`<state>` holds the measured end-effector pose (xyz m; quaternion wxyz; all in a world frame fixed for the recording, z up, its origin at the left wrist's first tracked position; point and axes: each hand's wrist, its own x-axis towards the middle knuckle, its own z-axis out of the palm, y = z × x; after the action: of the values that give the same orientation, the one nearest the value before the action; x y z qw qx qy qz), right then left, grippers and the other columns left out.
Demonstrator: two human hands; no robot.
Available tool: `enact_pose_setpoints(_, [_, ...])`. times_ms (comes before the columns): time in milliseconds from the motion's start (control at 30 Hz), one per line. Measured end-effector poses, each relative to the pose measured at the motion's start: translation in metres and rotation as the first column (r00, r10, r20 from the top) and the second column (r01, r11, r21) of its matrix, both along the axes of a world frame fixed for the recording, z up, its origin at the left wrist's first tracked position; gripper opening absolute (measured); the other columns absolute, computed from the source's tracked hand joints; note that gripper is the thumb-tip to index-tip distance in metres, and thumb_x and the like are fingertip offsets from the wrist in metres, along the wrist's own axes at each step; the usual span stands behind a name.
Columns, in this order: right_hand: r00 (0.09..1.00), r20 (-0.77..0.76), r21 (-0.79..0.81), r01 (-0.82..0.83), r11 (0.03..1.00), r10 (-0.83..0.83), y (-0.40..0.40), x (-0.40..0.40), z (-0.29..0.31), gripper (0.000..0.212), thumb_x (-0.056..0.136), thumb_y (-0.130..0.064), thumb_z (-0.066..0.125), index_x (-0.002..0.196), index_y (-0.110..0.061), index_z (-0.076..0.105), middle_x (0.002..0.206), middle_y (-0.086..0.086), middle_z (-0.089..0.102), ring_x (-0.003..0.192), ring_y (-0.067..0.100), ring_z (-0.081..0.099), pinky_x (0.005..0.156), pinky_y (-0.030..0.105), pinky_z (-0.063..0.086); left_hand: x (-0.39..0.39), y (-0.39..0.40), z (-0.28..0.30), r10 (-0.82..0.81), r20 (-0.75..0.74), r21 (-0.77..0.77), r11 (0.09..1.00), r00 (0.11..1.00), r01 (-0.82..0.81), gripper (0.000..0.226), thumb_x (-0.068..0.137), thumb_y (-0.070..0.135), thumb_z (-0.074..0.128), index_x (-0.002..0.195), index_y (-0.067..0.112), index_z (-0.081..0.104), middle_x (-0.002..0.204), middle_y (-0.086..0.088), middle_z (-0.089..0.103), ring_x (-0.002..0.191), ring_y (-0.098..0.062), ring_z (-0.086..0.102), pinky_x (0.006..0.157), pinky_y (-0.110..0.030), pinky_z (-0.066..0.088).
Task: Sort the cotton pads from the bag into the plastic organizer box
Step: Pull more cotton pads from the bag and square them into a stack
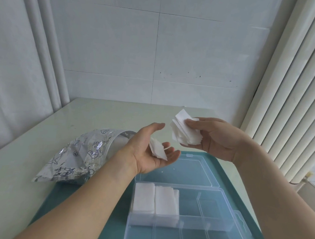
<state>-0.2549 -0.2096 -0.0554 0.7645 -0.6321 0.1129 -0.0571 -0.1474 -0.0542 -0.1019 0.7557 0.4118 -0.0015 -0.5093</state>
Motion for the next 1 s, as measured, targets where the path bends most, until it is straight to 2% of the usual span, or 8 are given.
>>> enact_pose_setpoints(133, [0.999,-0.008,-0.058,-0.032,0.998,0.031,0.007,0.004,-0.004,0.030,0.097,-0.011,0.058,0.120,0.008,0.065,0.111,0.020,0.071,0.094,0.025,0.071,0.077,0.031,0.062,-0.008,-0.005,0.002,-0.063,0.175,-0.031,0.997,0.983,0.070,0.029,0.095,0.024,0.061,0.112,0.000,0.065,0.090,-0.017,0.060,0.074,-0.026,0.061,0.072,-0.041,0.062])
enact_pose_setpoints(233, [0.998,-0.042,-0.198,0.036,0.980,-0.045,0.009,0.008,-0.008,0.023,0.095,-0.016,0.064,0.108,0.002,0.071,0.099,0.016,0.073,0.084,0.026,0.067,0.075,0.033,0.061,-0.012,-0.005,0.004,-0.166,0.247,0.026,0.986,0.955,0.165,0.046,0.099,0.041,0.052,0.113,0.002,0.069,0.100,-0.023,0.065,0.083,-0.038,0.068,0.079,-0.047,0.061])
enact_pose_setpoints(367, [0.994,-0.067,-0.501,0.040,0.864,-0.084,0.009,0.008,-0.012,0.020,0.094,-0.023,0.068,0.099,-0.004,0.073,0.086,0.016,0.070,0.074,0.025,0.060,0.067,0.034,0.050,-0.014,-0.002,0.007,-0.180,0.133,-0.056,0.980,0.975,0.189,0.064,0.101,0.056,0.038,0.127,0.002,0.060,0.118,-0.032,0.064,0.093,-0.048,0.067,0.077,-0.051,0.061])
enact_pose_setpoints(467, [0.990,-0.049,-0.647,0.072,0.759,-0.135,0.013,0.010,-0.014,0.019,0.092,-0.032,0.072,0.097,-0.014,0.076,0.077,0.006,0.072,0.058,0.017,0.059,0.063,0.026,0.047,-0.016,-0.001,0.009,-0.172,0.119,-0.097,0.978,0.978,0.184,0.066,0.098,0.061,0.040,0.120,0.004,0.063,0.110,-0.028,0.067,0.090,-0.045,0.068,0.064,-0.041,0.063])
enact_pose_setpoints(600, [0.978,0.055,-0.674,0.185,0.716,-0.201,0.011,0.011,-0.014,0.014,0.091,-0.028,0.073,0.100,-0.017,0.075,0.066,-0.005,0.070,0.052,0.006,0.057,0.055,0.015,0.042,-0.017,0.001,0.013,-0.185,0.232,-0.084,0.974,0.955,0.209,0.061,0.090,0.063,0.053,0.111,0.007,0.067,0.091,-0.019,0.065,0.073,-0.030,0.064,0.049,-0.026,0.054])
enact_pose_setpoints(733, [0.962,0.138,-0.734,0.258,0.628,-0.234,0.008,0.010,-0.009,0.018,0.090,-0.015,0.073,0.107,-0.021,0.072,0.088,-0.007,0.076,0.054,-0.004,0.057,0.053,0.009,0.044,-0.016,0.001,0.011,-0.146,0.292,-0.066,0.983,0.945,0.172,0.053,0.091,0.051,0.061,0.115,0.004,0.063,0.092,-0.020,0.066,0.080,-0.034,0.068,0.059,-0.033,0.060])
enact_pose_setpoints(867, [0.997,0.071,-0.861,0.052,0.507,0.018,0.015,0.002,-0.003,0.072,0.082,0.007,0.060,0.134,-0.042,0.056,0.131,-0.019,0.057,0.110,-0.004,0.059,0.083,0.021,0.058,-0.016,0.000,0.010,-0.133,0.285,-0.108,0.979,0.949,0.170,0.051,0.093,0.047,0.060,0.124,0.006,0.059,0.102,-0.019,0.070,0.091,-0.040,0.069,0.078,-0.043,0.062])
enact_pose_setpoints(1000, [0.990,0.060,-0.882,-0.009,0.472,0.130,0.014,0.000,-0.003,0.075,0.079,-0.007,0.079,0.142,-0.038,0.052,0.127,-0.017,0.061,0.110,0.003,0.062,0.098,0.024,0.053,-0.011,0.000,0.008,-0.097,0.319,-0.170,0.973,0.943,0.157,0.034,0.096,0.033,0.057,0.118,0.009,0.067,0.114,-0.015,0.068,0.100,-0.031,0.064,0.084,-0.043,0.058])
